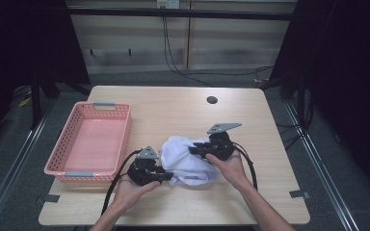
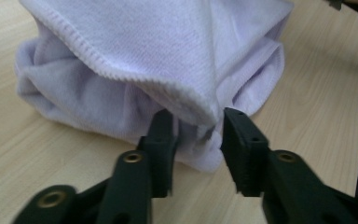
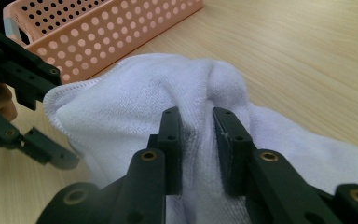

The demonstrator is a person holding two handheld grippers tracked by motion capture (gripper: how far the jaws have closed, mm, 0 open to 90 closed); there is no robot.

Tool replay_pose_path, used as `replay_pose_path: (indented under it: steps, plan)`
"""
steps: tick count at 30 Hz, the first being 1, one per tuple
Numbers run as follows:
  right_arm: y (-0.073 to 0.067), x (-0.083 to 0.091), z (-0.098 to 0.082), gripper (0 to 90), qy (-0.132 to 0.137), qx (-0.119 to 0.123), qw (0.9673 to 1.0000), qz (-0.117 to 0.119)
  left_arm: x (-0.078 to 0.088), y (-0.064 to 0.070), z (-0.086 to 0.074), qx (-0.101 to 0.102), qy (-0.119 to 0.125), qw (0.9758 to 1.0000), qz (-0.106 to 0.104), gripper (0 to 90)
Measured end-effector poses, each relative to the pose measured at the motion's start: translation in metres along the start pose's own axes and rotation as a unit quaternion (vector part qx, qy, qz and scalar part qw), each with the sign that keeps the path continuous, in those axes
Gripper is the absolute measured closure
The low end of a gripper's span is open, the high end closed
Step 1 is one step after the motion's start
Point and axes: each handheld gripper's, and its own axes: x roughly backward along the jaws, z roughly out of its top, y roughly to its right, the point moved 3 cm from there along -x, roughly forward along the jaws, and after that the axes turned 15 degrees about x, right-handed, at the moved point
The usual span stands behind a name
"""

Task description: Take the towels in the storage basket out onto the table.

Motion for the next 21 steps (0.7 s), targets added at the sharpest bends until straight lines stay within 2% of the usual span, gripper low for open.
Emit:
replay_pose_path:
  steps: [2, 3, 4, 6, 7, 9, 13, 17, 18, 20, 21]
  plan:
    - [0.003, 0.001, -0.002, 73.5, 0.001, -0.006, 0.9999, 0.008, -0.001, 0.001, 0.001, -0.011, 0.010, 0.9999, -0.001, 73.6]
    - [0.003, 0.001, -0.002, 73.4, 0.000, -0.007, 0.9999, 0.012, -0.001, 0.001, 0.002, -0.010, 0.004, 0.9999, -0.013, 80.3]
    - [0.003, 0.002, -0.003, 73.5, -0.002, -0.004, 0.9999, 0.013, -0.002, 0.002, 0.003, -0.017, 0.004, 0.9998, -0.009, 83.3]
    - [0.003, 0.003, -0.004, 72.9, 0.000, -0.005, 1.0000, 0.007, -0.002, 0.002, 0.004, -0.018, -0.002, 0.9998, -0.010, 84.9]
    - [0.003, 0.004, -0.005, 72.3, 0.001, -0.007, 0.9999, 0.007, -0.001, 0.001, 0.005, -0.018, 0.001, 0.9998, -0.003, 85.2]
    - [0.007, 0.008, -0.006, 69.2, 0.004, -0.011, 0.9999, -0.004, 0.001, 0.000, 0.006, -0.009, 0.006, 0.9998, -0.015, 85.6]
    - [0.015, 0.021, -0.009, 74.0, 0.013, -0.020, 0.9996, -0.016, 0.008, 0.003, 0.007, -0.018, 0.006, 0.9998, -0.010, 85.7]
    - [0.028, 0.043, -0.010, 77.7, 0.024, -0.028, 0.9981, -0.049, 0.016, 0.008, 0.007, -0.020, 0.016, 0.9995, -0.018, 85.8]
    - [0.032, 0.050, -0.011, 79.1, 0.031, -0.031, 0.9977, -0.052, 0.019, 0.011, 0.006, -0.026, 0.014, 0.9994, -0.020, 85.8]
    - [0.041, 0.064, -0.011, 80.2, 0.035, -0.033, 0.9951, -0.086, 0.025, 0.014, 0.006, -0.029, 0.021, 0.9992, -0.017, 85.8]
    - [0.048, 0.073, -0.012, 80.4, 0.042, -0.041, 0.9930, -0.103, 0.029, 0.014, 0.005, -0.026, 0.024, 0.9991, -0.024, 85.8]
